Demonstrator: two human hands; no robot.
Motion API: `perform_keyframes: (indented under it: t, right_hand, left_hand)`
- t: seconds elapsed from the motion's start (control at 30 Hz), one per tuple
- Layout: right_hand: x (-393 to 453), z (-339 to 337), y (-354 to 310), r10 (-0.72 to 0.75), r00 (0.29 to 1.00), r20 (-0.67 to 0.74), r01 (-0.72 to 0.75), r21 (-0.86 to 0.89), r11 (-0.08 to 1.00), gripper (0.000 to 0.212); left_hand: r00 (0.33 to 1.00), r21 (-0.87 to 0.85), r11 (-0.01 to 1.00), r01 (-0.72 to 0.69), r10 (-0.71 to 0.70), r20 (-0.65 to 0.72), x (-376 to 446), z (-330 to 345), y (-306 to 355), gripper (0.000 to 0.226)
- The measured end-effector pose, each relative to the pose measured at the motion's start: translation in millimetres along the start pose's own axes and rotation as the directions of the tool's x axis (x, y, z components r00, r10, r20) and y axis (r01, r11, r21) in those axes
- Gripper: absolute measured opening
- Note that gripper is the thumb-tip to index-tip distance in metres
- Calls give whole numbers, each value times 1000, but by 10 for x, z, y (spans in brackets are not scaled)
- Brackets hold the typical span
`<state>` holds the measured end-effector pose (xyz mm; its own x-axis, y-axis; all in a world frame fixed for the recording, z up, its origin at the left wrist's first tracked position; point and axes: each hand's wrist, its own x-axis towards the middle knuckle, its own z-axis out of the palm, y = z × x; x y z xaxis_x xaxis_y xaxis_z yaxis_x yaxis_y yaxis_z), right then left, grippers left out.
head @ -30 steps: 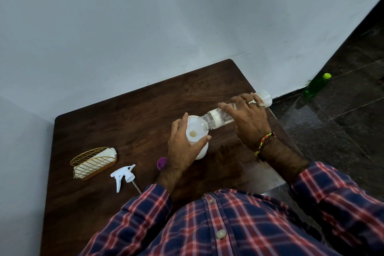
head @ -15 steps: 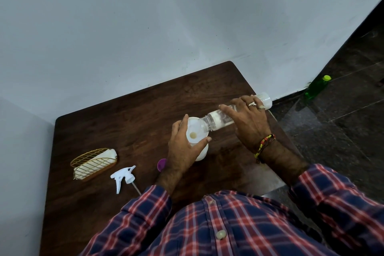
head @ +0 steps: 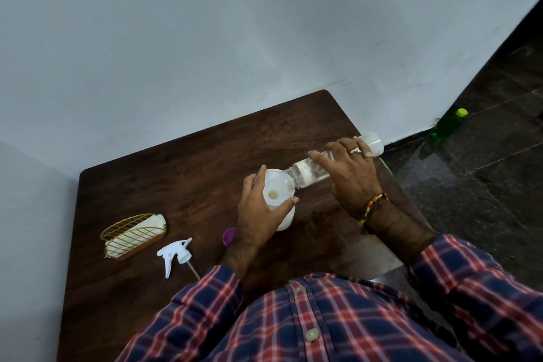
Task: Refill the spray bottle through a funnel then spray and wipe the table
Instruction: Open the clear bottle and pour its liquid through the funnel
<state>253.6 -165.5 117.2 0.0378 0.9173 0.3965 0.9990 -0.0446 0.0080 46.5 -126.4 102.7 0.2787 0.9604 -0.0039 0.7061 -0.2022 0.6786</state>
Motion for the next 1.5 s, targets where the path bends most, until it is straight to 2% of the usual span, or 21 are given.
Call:
perform_keyframes:
  t: [0.3,0.63,0.77,0.87,1.03,1.1,1.2,1.3,1.37,1.5]
  right_hand:
    - [10,15,13,-7,1000,-19,7,19,1000,61]
    - [-71,80,-21,139,974,178,-172,188,967,61]
    - [-125,134,-71,199,949,243,-278,354,893,64]
    - [-180,171,-141,256,931,261,-358,502,787,65]
    - [-268,126,-232,282,944,169,-317,697,643,61]
    - [-298,86,-290,286,950,128,-287,722,630,63]
    - [-347,24,-387,309,946,95,-273,746,608,66]
    - [-427,16,-492,310,947,85,-267,745,612,67]
    - [-502,33,-566,304,948,98,-272,748,606,67]
    - [-635,49,-739,290,949,125,-282,747,602,66]
  left_hand:
    - [1000,5,1000,7,-7,7,10,0,2,99]
    - [1000,-33,999,13,-13,13,13,0,-33,103]
    - [1000,-41,999,0,0,-3,23,-15,-56,105]
    - [1000,-45,999,-19,20,23,34,-38,-66,103]
    - [1000,-115,993,20,-20,0,-19,-118,-61,107]
    - [997,-181,982,45,-56,-52,-70,-161,-116,100]
    - [981,-259,964,52,-98,-169,-205,-226,-253,75]
    - [950,-233,956,180,-230,-213,-357,-249,-464,56]
    - [937,-153,951,269,-295,-185,-455,-222,-660,52]
    - [928,54,928,368,-371,43,-645,-112,-1036,59]
